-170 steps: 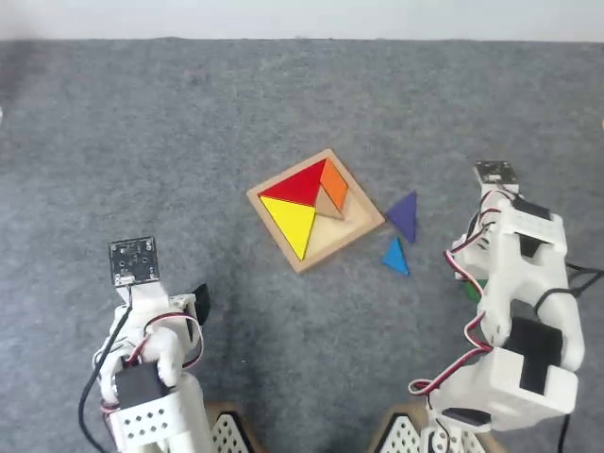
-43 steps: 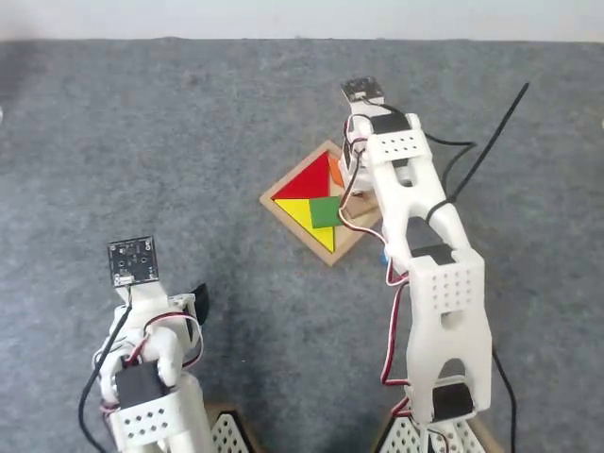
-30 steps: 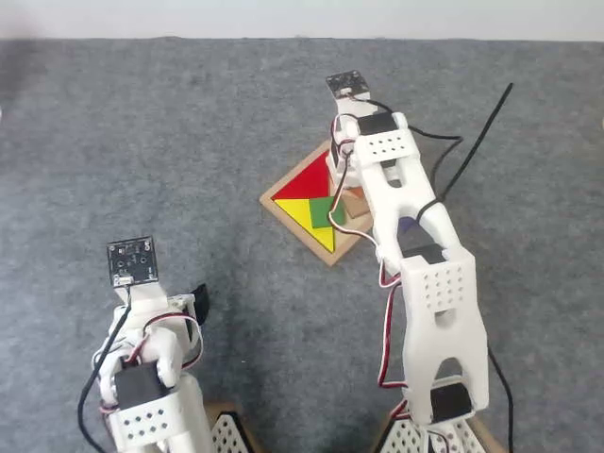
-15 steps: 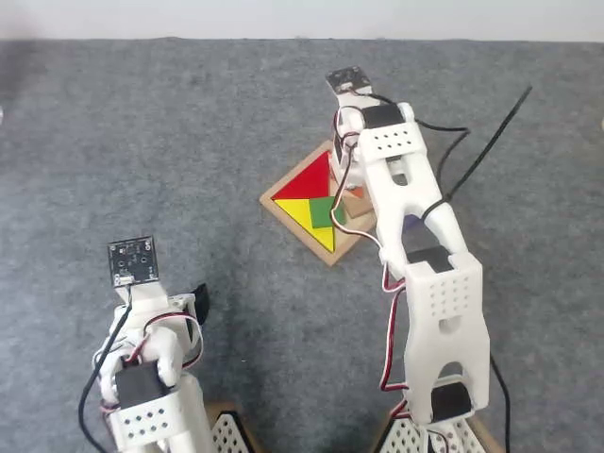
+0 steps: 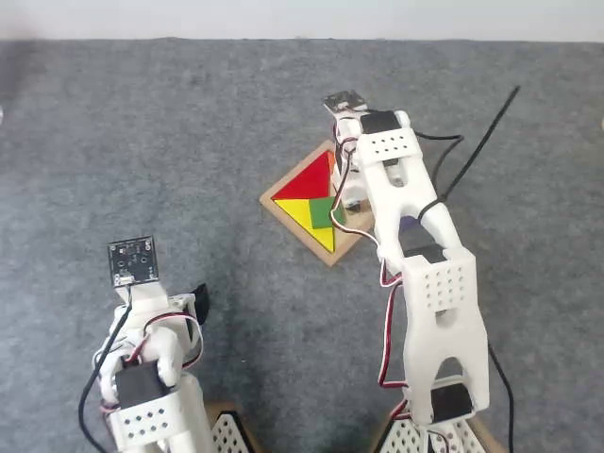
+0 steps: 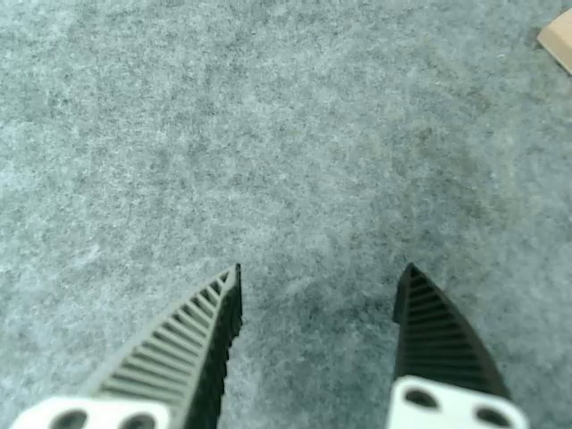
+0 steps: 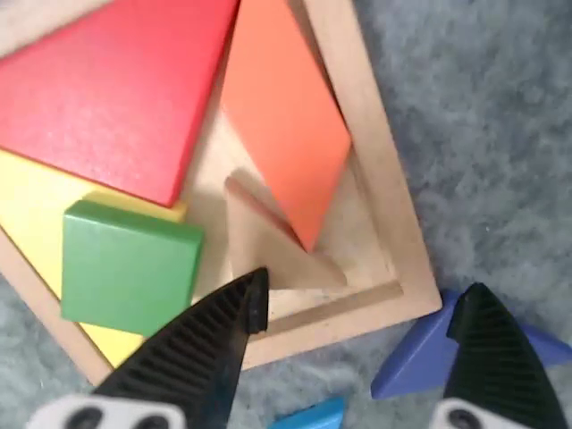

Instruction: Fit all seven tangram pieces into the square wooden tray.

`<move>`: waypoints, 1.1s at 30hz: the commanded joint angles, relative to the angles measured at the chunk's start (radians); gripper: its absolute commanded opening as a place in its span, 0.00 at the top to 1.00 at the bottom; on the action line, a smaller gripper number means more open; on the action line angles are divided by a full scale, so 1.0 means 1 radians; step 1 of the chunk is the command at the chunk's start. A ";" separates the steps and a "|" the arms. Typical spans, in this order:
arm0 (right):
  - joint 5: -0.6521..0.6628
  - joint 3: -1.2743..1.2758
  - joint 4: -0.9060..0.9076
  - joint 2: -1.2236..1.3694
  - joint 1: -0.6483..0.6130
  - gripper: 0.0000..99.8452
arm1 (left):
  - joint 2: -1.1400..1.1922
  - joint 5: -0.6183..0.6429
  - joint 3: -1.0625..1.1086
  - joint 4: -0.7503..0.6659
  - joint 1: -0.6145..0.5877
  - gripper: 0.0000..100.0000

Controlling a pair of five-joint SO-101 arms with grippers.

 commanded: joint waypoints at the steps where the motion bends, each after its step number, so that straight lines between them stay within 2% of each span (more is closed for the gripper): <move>1: 0.012 -0.023 -0.054 0.027 0.012 0.67 | -0.020 0.008 -0.022 0.005 -0.002 0.73; 11: 0.012 -0.213 -0.059 0.105 -0.119 0.67 | -0.020 0.008 -0.022 0.005 -0.002 0.73; 18: 0.034 -0.454 -0.039 0.248 -0.170 0.66 | -0.020 0.008 -0.022 0.005 -0.002 0.73; 26: 0.000 -0.816 0.185 0.285 -0.159 0.67 | -0.020 0.008 -0.022 0.005 -0.002 0.73; 29: 0.003 -0.973 0.326 0.291 -0.170 0.67 | -0.020 0.008 -0.022 0.005 -0.002 0.73; 33: 0.055 -0.936 0.328 0.260 -0.185 0.67 | -0.020 0.008 -0.022 0.005 -0.002 0.73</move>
